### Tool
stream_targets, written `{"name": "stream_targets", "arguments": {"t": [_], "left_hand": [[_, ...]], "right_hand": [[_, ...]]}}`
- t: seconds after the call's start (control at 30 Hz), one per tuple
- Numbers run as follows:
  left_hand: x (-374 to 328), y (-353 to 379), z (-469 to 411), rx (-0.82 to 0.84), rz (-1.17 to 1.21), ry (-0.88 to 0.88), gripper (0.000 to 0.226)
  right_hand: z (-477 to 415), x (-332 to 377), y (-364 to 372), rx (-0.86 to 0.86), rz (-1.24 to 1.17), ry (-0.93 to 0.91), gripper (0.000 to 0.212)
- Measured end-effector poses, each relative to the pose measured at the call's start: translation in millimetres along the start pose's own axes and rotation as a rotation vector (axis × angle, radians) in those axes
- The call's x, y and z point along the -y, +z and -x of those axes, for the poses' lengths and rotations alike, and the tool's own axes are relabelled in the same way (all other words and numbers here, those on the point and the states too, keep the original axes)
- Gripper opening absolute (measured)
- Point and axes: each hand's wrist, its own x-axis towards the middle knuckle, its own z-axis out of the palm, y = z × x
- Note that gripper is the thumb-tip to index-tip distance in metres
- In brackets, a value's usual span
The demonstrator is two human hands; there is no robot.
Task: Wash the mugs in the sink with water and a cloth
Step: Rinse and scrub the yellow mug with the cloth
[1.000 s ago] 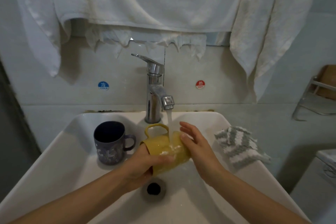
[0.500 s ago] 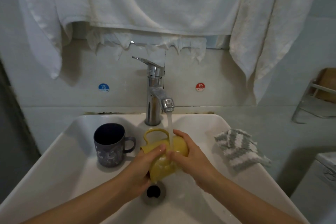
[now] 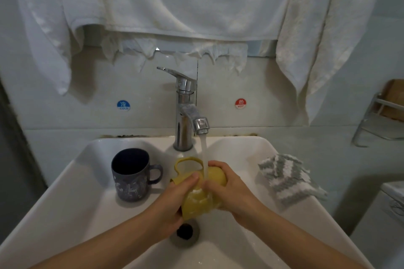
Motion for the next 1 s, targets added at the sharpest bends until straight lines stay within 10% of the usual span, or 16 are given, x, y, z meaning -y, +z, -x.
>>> {"name": "stream_targets", "arguments": {"t": [0.63,0.8,1.0], "left_hand": [[-8,-2,1,0.126,0.048,-0.027,0.05],[-8,-14,-4,0.183,-0.569,0.224,0.072],[0,-20,-6,0.207,-0.474,0.246,0.059]], "right_hand": [[-6,12,-16,0.222,-0.231,0.177,0.054],[-6,10,-17,0.104,-0.316,0.231,0.046],[-5,13,-22,0.162,-0.377,0.238,0.054]]}}
